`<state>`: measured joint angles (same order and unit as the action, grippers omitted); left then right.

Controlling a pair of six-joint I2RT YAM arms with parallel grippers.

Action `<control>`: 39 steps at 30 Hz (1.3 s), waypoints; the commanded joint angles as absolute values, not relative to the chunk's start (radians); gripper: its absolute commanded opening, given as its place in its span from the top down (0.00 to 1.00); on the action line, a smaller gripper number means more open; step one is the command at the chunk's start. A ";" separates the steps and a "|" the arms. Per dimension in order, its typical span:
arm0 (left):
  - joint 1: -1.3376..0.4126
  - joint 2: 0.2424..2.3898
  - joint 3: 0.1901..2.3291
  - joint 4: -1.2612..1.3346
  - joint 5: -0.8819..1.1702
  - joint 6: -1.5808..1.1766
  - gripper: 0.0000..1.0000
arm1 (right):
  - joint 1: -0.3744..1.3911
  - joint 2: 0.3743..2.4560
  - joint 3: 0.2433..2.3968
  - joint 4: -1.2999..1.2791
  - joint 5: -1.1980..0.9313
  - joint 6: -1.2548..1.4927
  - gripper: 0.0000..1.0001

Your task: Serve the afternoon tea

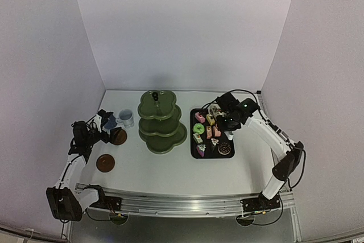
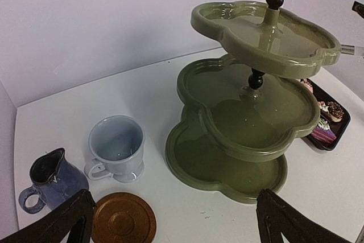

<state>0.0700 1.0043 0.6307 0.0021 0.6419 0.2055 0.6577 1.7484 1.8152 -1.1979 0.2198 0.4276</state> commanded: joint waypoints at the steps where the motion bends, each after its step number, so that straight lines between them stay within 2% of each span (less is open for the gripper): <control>1: 0.065 0.975 0.621 0.025 0.629 0.190 0.01 | 0.769 1.867 1.848 -1.069 0.153 0.323 0.86; 6: 0.065 0.971 0.614 0.023 0.626 0.192 0.01 | 0.839 1.954 1.873 -1.011 0.133 0.284 0.86; 18: 0.064 0.965 0.606 0.025 0.615 0.199 0.01 | 0.858 2.034 1.872 -0.948 0.123 0.274 0.83; 21: 0.065 0.965 0.607 0.025 0.617 0.203 0.01 | 0.858 2.055 1.890 -0.946 0.118 0.272 0.79; 27: 0.066 0.968 0.611 0.021 0.617 0.214 0.00 | 0.858 2.055 1.888 -0.945 0.112 0.276 0.63; 29: 0.065 0.970 0.610 0.021 0.617 0.216 0.00 | 0.858 2.046 1.884 -0.946 0.109 0.276 0.61; 39: 0.066 0.972 0.612 0.013 0.623 0.223 0.01 | 0.858 2.000 1.863 -0.946 0.112 0.287 0.59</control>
<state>0.0700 0.9821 0.6106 0.0002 0.6247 0.2100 0.8597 2.0612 1.8458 -0.9683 0.1196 0.2780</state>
